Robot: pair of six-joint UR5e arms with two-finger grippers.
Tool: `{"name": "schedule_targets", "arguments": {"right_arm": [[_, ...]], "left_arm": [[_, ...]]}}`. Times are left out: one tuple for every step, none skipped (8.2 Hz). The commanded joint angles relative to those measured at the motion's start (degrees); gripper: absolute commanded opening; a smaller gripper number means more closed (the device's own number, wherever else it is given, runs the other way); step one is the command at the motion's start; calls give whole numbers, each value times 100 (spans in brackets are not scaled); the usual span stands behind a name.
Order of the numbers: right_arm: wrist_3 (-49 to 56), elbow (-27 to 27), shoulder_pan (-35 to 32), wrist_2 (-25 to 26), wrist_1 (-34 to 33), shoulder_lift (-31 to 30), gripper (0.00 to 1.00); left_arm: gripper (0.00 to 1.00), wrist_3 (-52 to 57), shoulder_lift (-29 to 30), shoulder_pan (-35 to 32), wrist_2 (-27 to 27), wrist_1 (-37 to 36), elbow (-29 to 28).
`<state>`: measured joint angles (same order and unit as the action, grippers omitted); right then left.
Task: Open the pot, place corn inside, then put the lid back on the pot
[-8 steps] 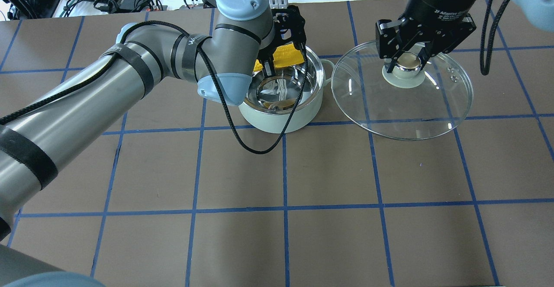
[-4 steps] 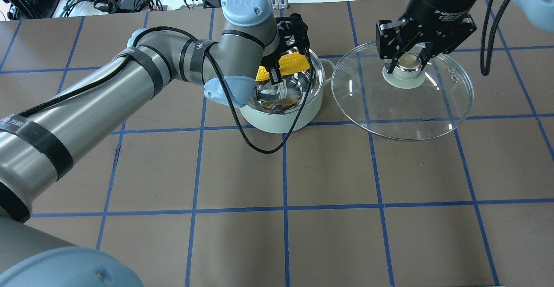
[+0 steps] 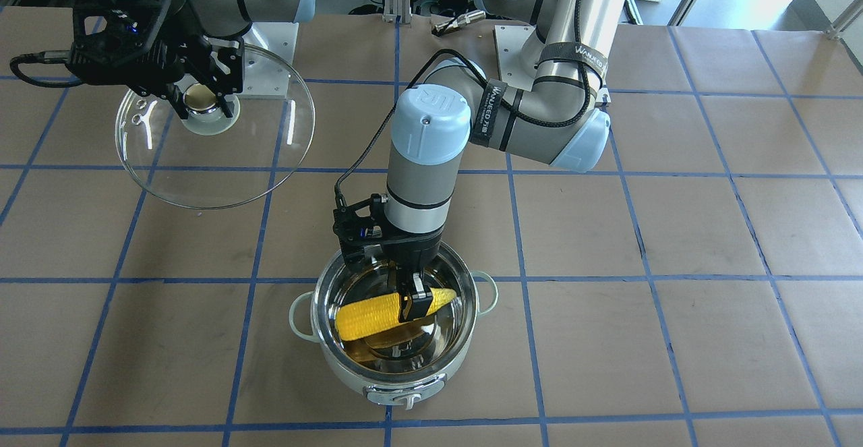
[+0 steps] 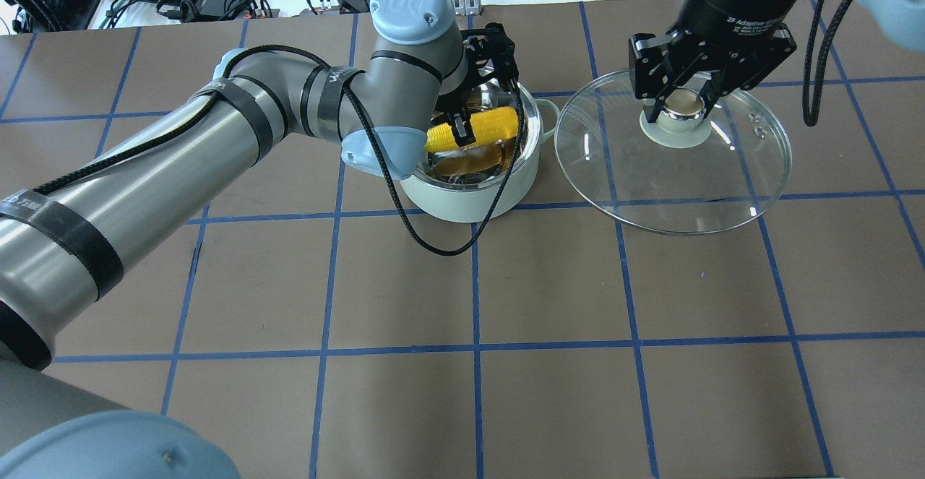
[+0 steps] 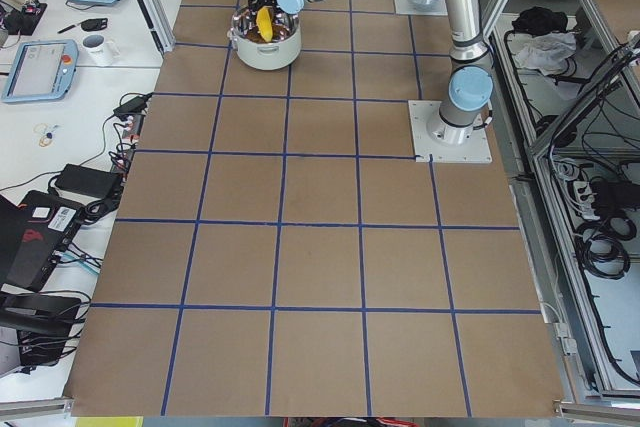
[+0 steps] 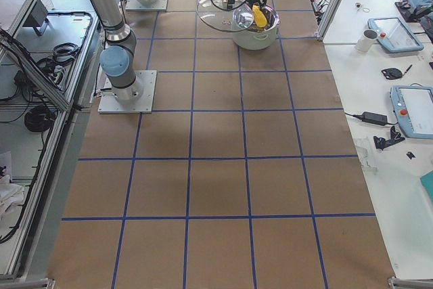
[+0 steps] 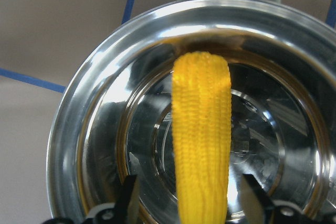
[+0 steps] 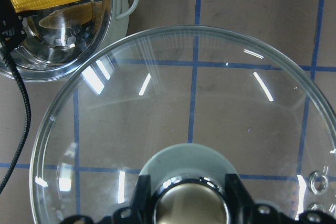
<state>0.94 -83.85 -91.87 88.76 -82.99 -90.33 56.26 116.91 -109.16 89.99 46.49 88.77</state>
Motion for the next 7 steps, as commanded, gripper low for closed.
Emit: {"name": "schedule_targets", "arguments": {"right_arm": [[2,0,3,1,2,-2,17],[2,0,3,1,-6,-2,17],[2,0,3,-8,-24,-2,17],[2,0,3,-8,-33,6,17],[2,0,3,-8,-42,6,17],[2,0,3,-8,-42,6,17],[-6,0,3,-8,-33,6,17]], "left_arm": [[100,-10,-194,26,-8,9,-9],[100,-262,-387,44,1,53,-9],[100,-525,-641,44,-104,140,-18],[100,-859,-974,157,-296,515,-18],[100,-1306,-1308,585,-585,649,-18],[100,-1484,-1564,1059,-971,1216,-18],[100,-1504,-1714,1525,-1149,1692,-18]]}}
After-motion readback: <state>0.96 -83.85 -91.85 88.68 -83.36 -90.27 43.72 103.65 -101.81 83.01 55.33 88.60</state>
